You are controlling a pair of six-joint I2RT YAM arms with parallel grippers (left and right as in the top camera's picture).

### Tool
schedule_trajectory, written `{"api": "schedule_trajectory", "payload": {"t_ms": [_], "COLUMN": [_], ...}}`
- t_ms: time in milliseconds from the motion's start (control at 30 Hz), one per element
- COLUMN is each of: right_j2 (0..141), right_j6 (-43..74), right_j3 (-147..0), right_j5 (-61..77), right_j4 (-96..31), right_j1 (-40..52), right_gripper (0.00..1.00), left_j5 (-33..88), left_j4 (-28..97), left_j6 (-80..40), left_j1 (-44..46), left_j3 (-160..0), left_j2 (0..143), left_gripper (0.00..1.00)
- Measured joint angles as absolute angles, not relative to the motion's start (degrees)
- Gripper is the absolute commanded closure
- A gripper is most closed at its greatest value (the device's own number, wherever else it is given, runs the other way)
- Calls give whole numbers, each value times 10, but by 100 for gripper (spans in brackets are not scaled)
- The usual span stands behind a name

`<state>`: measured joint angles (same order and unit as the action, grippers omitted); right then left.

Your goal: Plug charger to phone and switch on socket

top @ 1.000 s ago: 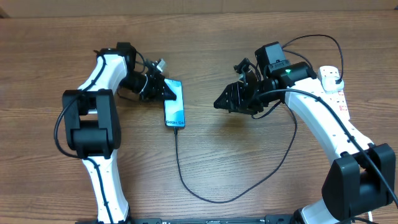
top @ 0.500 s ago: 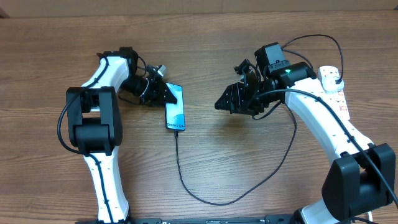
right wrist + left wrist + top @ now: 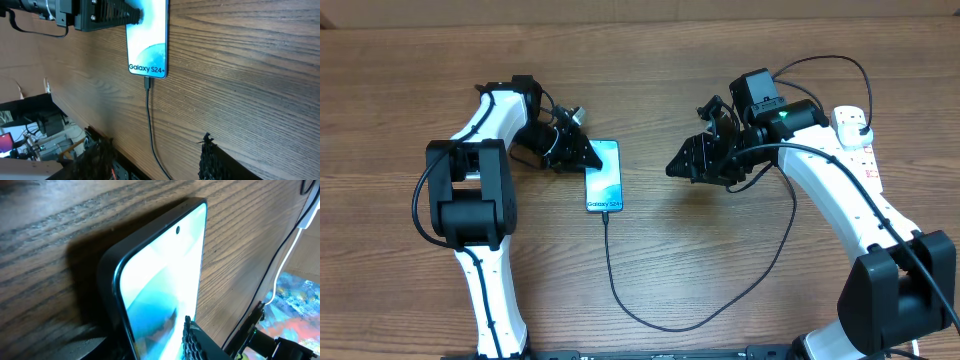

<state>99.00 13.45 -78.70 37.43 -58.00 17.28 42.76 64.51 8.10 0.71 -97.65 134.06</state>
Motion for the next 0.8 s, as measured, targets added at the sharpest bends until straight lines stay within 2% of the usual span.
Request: {"api": "schedule_trajectory", "payload": {"t_ms": [100,333,633,800], "right_j2": [990,990,990,990], "right_j6": [134,135,134,128], "right_j3": [-787,-787,-788,-817], "right_j5": [374,370,338,310], "right_j4": [-580,-581,-604,-618], "right_j1": [173,173,167,165], "right_gripper": [42,43,43,43], "left_j5": [426,441,378,325], "left_j4": [645,652,687,726], "left_j6": [81,80,70,20], "left_j1": [7,7,-5,-28], "left_j3": [-976,-980,-1037,-1103], "left_j2": [1341,1337,1337,1315], "left_gripper": [61,32,28,28]}}
